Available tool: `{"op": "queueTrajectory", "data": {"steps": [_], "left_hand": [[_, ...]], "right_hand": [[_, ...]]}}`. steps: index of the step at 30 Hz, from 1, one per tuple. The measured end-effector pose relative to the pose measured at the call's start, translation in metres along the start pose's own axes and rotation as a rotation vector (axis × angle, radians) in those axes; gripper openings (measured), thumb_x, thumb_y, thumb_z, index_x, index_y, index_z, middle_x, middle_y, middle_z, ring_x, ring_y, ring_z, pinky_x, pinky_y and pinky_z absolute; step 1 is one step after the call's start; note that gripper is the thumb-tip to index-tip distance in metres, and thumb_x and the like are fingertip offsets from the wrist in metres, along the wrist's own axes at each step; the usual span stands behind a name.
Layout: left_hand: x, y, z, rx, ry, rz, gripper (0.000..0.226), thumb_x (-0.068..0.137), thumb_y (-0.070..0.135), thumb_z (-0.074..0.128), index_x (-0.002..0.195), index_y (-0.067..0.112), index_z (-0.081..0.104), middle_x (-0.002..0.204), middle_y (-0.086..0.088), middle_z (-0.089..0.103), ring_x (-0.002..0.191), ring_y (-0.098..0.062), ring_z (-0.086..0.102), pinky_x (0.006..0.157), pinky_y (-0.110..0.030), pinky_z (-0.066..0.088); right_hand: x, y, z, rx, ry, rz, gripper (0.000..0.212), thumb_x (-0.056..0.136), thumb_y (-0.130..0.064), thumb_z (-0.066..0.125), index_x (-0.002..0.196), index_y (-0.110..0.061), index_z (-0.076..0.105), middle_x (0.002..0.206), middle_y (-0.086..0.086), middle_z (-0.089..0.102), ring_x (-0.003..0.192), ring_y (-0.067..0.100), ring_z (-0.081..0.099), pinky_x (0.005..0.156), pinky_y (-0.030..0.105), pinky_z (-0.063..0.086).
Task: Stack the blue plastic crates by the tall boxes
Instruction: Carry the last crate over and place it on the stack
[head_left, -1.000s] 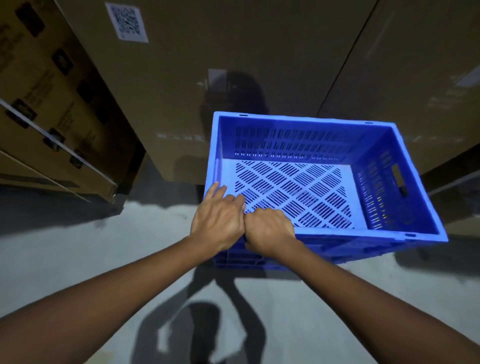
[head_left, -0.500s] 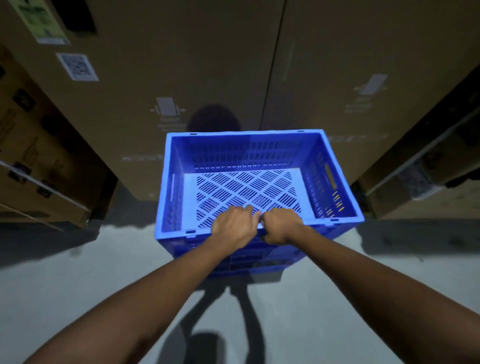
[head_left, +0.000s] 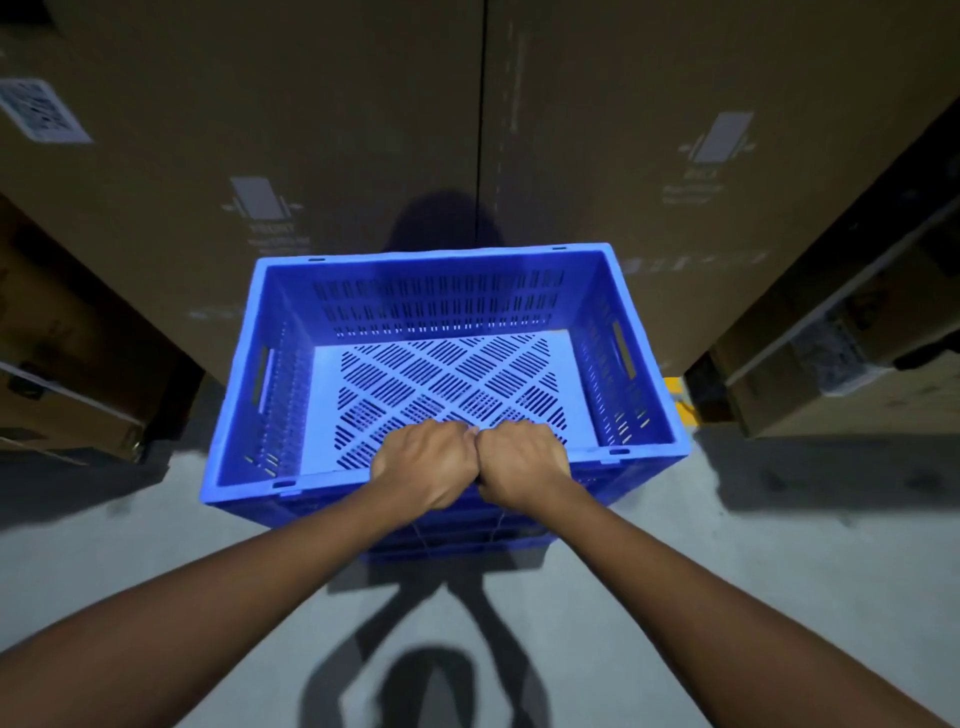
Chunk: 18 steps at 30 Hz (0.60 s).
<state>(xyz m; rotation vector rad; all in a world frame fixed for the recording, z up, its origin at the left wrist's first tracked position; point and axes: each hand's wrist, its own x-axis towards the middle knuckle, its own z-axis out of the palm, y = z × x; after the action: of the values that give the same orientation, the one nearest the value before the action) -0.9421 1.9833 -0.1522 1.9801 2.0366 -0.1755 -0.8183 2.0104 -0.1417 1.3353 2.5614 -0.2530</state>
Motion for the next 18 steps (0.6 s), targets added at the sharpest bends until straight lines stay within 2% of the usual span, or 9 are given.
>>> {"op": "queueTrajectory", "data": {"steps": [4, 6, 8, 9, 10, 12, 13, 15, 18], "left_hand": [[-0.004, 0.005, -0.006, -0.01, -0.042, -0.023, 0.05, 0.101, 0.044, 0.015, 0.109, 0.019, 0.057, 0.112, -0.014, 0.066, 0.104, -0.034, 0.06, 0.084, -0.042, 0.044], [-0.002, 0.011, -0.006, -0.024, -0.028, -0.018, 0.049, 0.1, 0.048, 0.018, 0.109, 0.018, 0.055, 0.112, -0.015, 0.066, 0.104, -0.035, 0.061, 0.082, -0.043, 0.044], [0.003, 0.024, -0.004, -0.028, -0.009, 0.012, 0.046, 0.1, 0.049, 0.021, 0.11, 0.016, 0.051, 0.113, -0.017, 0.065, 0.105, -0.036, 0.061, 0.081, -0.043, 0.044], [0.007, 0.034, -0.003, -0.042, -0.003, 0.034, 0.044, 0.1, 0.048, 0.022, 0.11, 0.015, 0.05, 0.113, -0.017, 0.065, 0.105, -0.037, 0.06, 0.08, -0.043, 0.044], [0.012, 0.045, -0.002, -0.057, -0.003, 0.053, 0.044, 0.1, 0.048, 0.022, 0.11, 0.015, 0.05, 0.113, -0.018, 0.065, 0.104, -0.037, 0.06, 0.08, -0.044, 0.045], [0.022, 0.072, -0.002, -0.079, -0.008, 0.091, 0.043, 0.1, 0.048, 0.023, 0.11, 0.015, 0.048, 0.112, -0.018, 0.064, 0.104, -0.038, 0.06, 0.079, -0.045, 0.045], [0.027, 0.087, -0.001, -0.095, -0.016, 0.114, 0.043, 0.099, 0.048, 0.024, 0.111, 0.014, 0.048, 0.113, -0.018, 0.064, 0.104, -0.038, 0.059, 0.079, -0.046, 0.045], [0.035, 0.112, -0.001, -0.127, -0.045, 0.145, 0.044, 0.099, 0.048, 0.024, 0.115, 0.014, 0.047, 0.116, -0.017, 0.062, 0.106, -0.038, 0.057, 0.079, -0.046, 0.044], [0.045, 0.129, -0.001, -0.126, -0.086, 0.151, 0.047, 0.098, 0.046, 0.023, 0.124, 0.014, 0.045, 0.121, -0.015, 0.06, 0.11, -0.035, 0.055, 0.081, -0.047, 0.043]], "right_hand": [[-0.007, 0.009, -0.007, 0.049, -0.049, -0.066, 0.015, 0.082, -0.028, 0.061, 0.093, -0.018, 0.061, 0.098, 0.006, 0.069, 0.094, 0.029, 0.065, 0.072, 0.034, 0.044], [-0.011, 0.024, -0.004, 0.088, -0.061, -0.097, 0.026, 0.083, -0.038, 0.061, 0.099, -0.018, 0.061, 0.1, 0.006, 0.069, 0.098, 0.029, 0.064, 0.075, 0.034, 0.044], [-0.017, 0.049, 0.005, 0.081, -0.032, -0.125, 0.045, 0.082, -0.052, 0.059, 0.115, -0.021, 0.06, 0.113, 0.007, 0.066, 0.112, 0.029, 0.059, 0.089, 0.038, 0.044], [-0.02, 0.065, 0.011, 0.037, -0.003, -0.147, 0.053, 0.082, -0.057, 0.057, 0.123, -0.024, 0.058, 0.126, 0.006, 0.061, 0.126, 0.028, 0.05, 0.1, 0.042, 0.038], [-0.025, 0.083, 0.014, -0.025, 0.017, -0.161, 0.06, 0.081, -0.062, 0.054, 0.13, -0.026, 0.055, 0.14, 0.005, 0.052, 0.139, 0.026, 0.035, 0.112, 0.049, 0.026], [-0.034, 0.117, 0.017, -0.107, 0.019, -0.153, 0.067, 0.081, -0.069, 0.047, 0.136, -0.032, 0.052, 0.156, 0.005, 0.03, 0.149, 0.024, 0.005, 0.116, 0.058, 0.001], [-0.038, 0.133, 0.016, -0.127, 0.015, -0.149, 0.067, 0.081, -0.07, 0.045, 0.136, -0.033, 0.053, 0.159, 0.007, 0.024, 0.15, 0.024, -0.002, 0.115, 0.06, -0.004], [-0.043, 0.153, 0.015, -0.163, 0.025, -0.161, 0.065, 0.081, -0.07, 0.044, 0.133, -0.032, 0.056, 0.16, 0.01, 0.02, 0.149, 0.026, -0.007, 0.114, 0.06, -0.009], [-0.046, 0.158, 0.014, -0.174, 0.048, -0.138, 0.063, 0.08, -0.068, 0.042, 0.126, -0.03, 0.063, 0.158, 0.01, 0.025, 0.149, 0.028, -0.004, 0.114, 0.061, -0.01]]}}
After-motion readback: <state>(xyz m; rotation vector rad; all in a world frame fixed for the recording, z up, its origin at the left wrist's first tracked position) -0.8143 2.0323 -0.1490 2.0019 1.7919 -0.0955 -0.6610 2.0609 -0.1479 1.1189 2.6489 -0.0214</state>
